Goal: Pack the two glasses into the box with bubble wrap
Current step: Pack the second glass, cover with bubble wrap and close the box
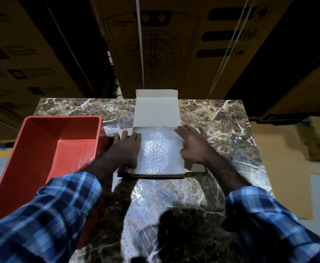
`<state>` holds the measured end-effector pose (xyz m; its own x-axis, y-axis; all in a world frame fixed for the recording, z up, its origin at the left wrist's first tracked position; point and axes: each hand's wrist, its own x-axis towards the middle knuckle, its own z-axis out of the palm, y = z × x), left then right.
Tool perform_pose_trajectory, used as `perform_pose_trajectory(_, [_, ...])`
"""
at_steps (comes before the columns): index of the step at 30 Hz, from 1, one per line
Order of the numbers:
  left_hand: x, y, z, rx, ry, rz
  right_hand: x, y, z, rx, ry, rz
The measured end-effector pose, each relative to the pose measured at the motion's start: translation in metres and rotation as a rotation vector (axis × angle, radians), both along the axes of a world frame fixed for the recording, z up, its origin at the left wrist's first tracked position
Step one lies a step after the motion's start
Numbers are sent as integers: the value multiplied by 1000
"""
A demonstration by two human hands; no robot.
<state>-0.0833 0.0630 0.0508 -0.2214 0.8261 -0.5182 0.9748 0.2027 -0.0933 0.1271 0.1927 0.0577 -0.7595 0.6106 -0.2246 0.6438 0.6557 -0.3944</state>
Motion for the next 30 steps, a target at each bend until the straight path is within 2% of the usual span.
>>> perform_pose_trajectory(2, [-5,5,7,-36,-35,17,9,1,-3,131,98,-44])
perform_pose_trajectory(7, [-8,4,12,-1,-13,-18,17,-10,-16,279,92,25])
perform_pose_trajectory(11, [-6,-7,2,92,31,-57,13,-15,-25,329,92,66])
perform_pose_trajectory(16, [-3,-13,-4,181,66,-57,11,-24,-33,370,169,-65])
perform_pose_trajectory(20, [-3,-13,-5,229,77,-70,8,-28,-40,430,203,-29])
perform_pose_trajectory(25, [3,-14,-8,253,119,-83,6,-31,-44,491,128,-21])
perform_pose_trajectory(30, [1,-16,-8,230,73,-63,10,-33,-37,338,-71,32])
